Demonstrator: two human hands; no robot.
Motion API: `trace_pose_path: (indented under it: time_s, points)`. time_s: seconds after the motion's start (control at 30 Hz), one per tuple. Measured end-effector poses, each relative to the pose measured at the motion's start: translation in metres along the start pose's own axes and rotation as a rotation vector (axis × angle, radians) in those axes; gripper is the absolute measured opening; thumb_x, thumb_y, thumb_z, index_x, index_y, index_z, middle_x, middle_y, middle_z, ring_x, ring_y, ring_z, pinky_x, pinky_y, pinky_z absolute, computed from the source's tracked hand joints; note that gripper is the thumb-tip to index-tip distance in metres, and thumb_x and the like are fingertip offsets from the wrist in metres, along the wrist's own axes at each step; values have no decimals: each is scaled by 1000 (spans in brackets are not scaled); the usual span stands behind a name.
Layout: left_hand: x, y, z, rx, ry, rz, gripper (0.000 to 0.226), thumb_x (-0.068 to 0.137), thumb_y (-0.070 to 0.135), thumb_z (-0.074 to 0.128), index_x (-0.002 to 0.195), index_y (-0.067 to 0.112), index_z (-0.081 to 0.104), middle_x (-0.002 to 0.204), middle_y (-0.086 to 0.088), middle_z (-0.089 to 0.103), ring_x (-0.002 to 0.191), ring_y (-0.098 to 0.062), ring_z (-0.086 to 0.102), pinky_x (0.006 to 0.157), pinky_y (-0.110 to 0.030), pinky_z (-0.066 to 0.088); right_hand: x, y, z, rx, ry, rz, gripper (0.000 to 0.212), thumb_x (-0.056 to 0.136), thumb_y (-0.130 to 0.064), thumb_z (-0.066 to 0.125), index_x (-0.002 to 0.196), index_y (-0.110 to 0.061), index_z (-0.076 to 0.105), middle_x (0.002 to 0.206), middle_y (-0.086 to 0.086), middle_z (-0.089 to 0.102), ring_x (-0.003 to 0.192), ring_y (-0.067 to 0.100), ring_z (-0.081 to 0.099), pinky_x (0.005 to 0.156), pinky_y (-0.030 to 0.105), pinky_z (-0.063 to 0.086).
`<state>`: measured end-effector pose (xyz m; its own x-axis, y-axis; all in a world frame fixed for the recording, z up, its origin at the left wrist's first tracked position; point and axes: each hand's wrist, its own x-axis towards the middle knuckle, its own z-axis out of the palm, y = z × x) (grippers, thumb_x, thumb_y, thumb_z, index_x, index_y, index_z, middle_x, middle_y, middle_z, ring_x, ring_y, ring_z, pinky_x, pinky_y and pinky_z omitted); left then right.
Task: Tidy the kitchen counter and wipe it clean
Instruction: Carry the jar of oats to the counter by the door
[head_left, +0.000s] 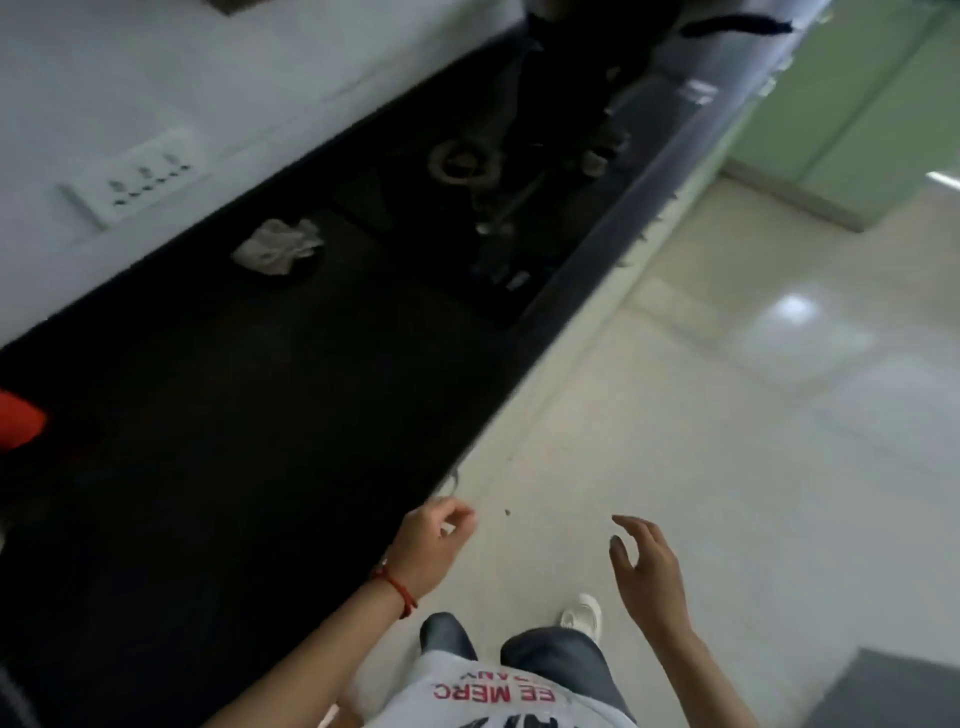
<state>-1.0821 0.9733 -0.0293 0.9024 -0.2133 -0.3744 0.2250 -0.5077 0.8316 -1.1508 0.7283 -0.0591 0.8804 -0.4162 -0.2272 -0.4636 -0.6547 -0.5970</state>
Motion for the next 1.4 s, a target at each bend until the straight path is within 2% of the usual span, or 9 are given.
trace_pose_path:
  time_s: [0.13, 0.3, 0.47, 0.63, 0.83, 0.97, 1.07, 1.2, 1.4]
  points:
    - [28, 22, 66, 136, -187, -52, 20, 84, 32, 58, 66, 37, 51, 72, 19, 58, 70, 2, 57, 65, -8, 40, -10, 78, -34, 112, 51, 285, 26, 88, -6, 53, 113, -6, 62, 115, 10, 63, 99, 24, 59, 81, 28, 42]
    - [65, 37, 146, 285, -274, -194, 24, 88, 24, 56, 65, 17, 53, 70, -3, 57, 74, -18, 50, 66, -25, 37, -13, 163, -77, 233, 78, 528, 28, 90, -9, 50, 116, -5, 59, 117, 13, 64, 91, 19, 56, 84, 30, 42]
    - [96, 62, 209, 337, -257, -251, 24, 87, 21, 56, 64, 16, 55, 77, -9, 64, 78, -21, 57, 71, -25, 39, -3, 232, -125, 295, 101, 676, 29, 91, -9, 47, 117, -4, 59, 115, 16, 64, 100, 25, 57, 82, 29, 41]
    - [125, 87, 244, 390, -199, -290, 24, 87, 15, 55, 63, 13, 57, 77, -13, 66, 77, -22, 58, 68, -25, 37, 28, 273, -158, 380, 109, 790, 30, 92, -13, 45, 120, -8, 56, 116, 13, 61, 94, 19, 51, 79, 27, 39]
    - [193, 115, 273, 416, -185, -347, 29, 86, 15, 56, 57, 14, 57, 67, -9, 64, 72, -22, 57, 58, -23, 36, 125, 300, -199, 521, 76, 841, 30, 87, -16, 50, 115, -11, 59, 108, 9, 65, 100, 27, 61, 85, 38, 49]
    - [259, 140, 305, 392, -190, -401, 26, 85, 16, 56, 60, 10, 59, 70, -12, 65, 69, -23, 56, 63, -26, 40, 200, 320, -234, 554, 94, 836, 30, 88, -15, 49, 116, -11, 58, 99, 6, 63, 93, 25, 62, 69, 31, 46]
    - [309, 167, 333, 431, -242, -433, 28, 86, 18, 56, 59, 12, 57, 68, -12, 64, 68, -23, 56, 66, -28, 42, 246, 333, -261, 579, 105, 872, 30, 88, -13, 49, 117, -10, 57, 100, 8, 63, 90, 23, 62, 70, 30, 45]
    - [378, 225, 380, 471, -369, -442, 30, 87, 19, 55, 58, 12, 54, 59, -5, 58, 64, -21, 53, 56, -26, 34, 298, 353, -294, 600, 144, 930, 30, 88, -9, 49, 116, -6, 58, 99, 10, 62, 87, 24, 61, 71, 31, 44]
    - [480, 341, 460, 451, -488, -284, 26, 87, 19, 55, 61, 21, 54, 63, 1, 59, 65, -21, 55, 55, -23, 36, 367, 386, -333, 658, 220, 1051, 26, 88, -6, 50, 112, -4, 59, 101, 15, 63, 84, 28, 61, 83, 39, 48]
